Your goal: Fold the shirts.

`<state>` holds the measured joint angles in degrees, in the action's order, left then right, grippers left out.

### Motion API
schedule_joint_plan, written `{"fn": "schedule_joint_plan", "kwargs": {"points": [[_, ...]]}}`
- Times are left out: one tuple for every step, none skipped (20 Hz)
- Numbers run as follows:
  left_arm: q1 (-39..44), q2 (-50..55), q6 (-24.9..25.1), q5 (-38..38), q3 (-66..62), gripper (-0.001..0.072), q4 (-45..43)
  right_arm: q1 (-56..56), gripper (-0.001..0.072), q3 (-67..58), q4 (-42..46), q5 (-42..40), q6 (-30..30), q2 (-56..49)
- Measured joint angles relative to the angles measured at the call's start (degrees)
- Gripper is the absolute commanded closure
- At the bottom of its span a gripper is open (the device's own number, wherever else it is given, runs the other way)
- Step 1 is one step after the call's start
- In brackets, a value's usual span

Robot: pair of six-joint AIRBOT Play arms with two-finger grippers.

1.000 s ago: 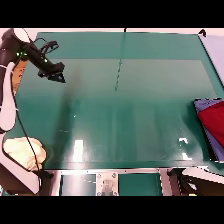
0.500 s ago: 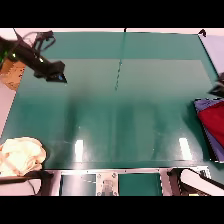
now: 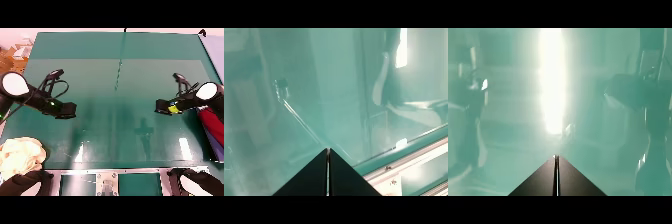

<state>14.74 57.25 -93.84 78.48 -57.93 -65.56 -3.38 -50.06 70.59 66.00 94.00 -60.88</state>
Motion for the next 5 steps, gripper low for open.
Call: {"fn": "schedule_joint_plan", "kwargs": {"points": [[0.22, -0.42, -0.20, -0.35, 0.57, 0.0688, 0.00, -1.46, 0.0693, 0.44, 0.00, -0.55, -0.07, 0.07], [0.31, -0.79, -0.37, -0.52, 1.01, 0.0688, 0.02, -2.56, 0.0693, 0.74, -0.04, -0.83, -0.09, 0.15], [0.39, -0.98, -0.39, -0.61, 1.31, 0.0688, 0.00, -3.39, 0.0693, 0.98, -0.11, -1.07, -0.13, 0.15], [0.50, -1.16, -0.50, -0.72, 1.53, 0.0688, -0.04, -3.91, 0.0693, 1.14, -0.07, -1.40, -0.15, 0.20], [0.55, -1.29, -0.57, -0.61, 1.70, 0.0688, 0.00, -4.33, 0.0693, 1.25, -0.04, -1.49, -0.13, 0.22]]}}
